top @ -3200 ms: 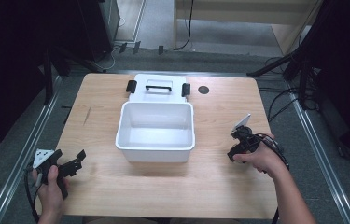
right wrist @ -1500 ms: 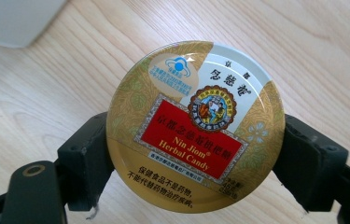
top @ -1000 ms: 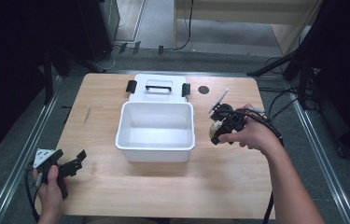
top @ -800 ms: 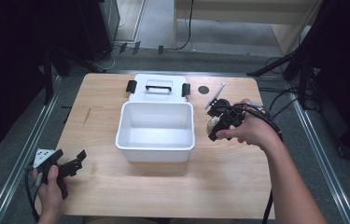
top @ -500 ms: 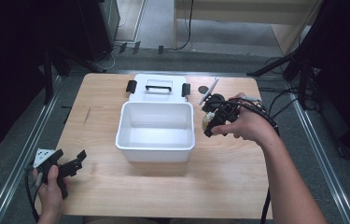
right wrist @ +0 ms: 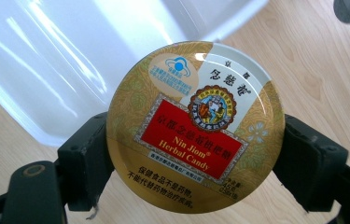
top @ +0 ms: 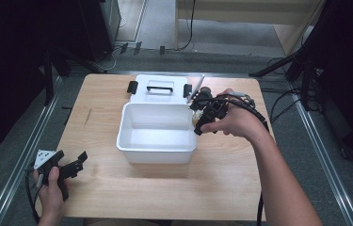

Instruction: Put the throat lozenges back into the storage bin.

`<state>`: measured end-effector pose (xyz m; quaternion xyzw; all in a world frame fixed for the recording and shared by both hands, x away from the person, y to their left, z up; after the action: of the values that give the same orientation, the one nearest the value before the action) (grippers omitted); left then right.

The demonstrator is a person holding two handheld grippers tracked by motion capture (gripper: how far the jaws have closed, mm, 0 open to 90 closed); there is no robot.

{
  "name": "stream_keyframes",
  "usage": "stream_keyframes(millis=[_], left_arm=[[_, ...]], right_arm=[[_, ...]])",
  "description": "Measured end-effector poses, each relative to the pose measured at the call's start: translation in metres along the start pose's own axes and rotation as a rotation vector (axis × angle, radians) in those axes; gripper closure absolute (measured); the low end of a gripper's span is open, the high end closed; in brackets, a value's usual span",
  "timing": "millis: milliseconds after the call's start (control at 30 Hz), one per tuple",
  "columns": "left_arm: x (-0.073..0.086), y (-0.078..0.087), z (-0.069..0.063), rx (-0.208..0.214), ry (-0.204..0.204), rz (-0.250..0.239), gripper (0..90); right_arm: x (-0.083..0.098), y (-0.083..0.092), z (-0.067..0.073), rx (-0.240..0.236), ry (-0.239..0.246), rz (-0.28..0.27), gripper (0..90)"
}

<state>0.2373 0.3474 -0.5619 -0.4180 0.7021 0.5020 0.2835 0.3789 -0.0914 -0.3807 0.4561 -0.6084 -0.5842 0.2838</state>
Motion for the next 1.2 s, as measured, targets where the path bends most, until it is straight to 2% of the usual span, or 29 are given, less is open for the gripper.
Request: stream_keyframes(millis=[500,1033,1100,1167,1200], left_arm=[[0.000,0.000,0.000,0.003,-0.002,0.003,4.8],[0.000,-0.001,0.000,0.005,-0.002,0.002,4.8],[0.000,-0.001,0.000,0.006,-0.002,0.001,4.8],[0.000,-0.001,0.000,0.006,-0.003,0.002,4.8],[0.000,-0.001,0.000,0.006,-0.004,0.002,4.8]], right_arm=[[-0.031,-0.011,0.014,-0.019,0.064,-0.017,20.4],[-0.047,-0.023,0.023,-0.031,0.111,-0.018,20.4],[-0.049,-0.027,0.025,-0.032,0.146,-0.023,20.4],[-0.050,-0.029,0.027,-0.032,0.208,-0.051,20.4],[-0.050,-0.029,0.027,-0.040,0.223,-0.057,20.4]])
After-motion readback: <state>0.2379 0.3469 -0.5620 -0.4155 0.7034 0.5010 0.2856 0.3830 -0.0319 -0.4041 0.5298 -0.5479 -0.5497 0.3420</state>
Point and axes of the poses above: each handheld gripper's, and its own axes: y roughly backward along the jaws, x roughly out of its underside, z roughly to its left, the point moved 2 cm from there along -y, roughly forward along the jaws, and after that the axes turned 8 degrees about y, right-handed, at the moved point
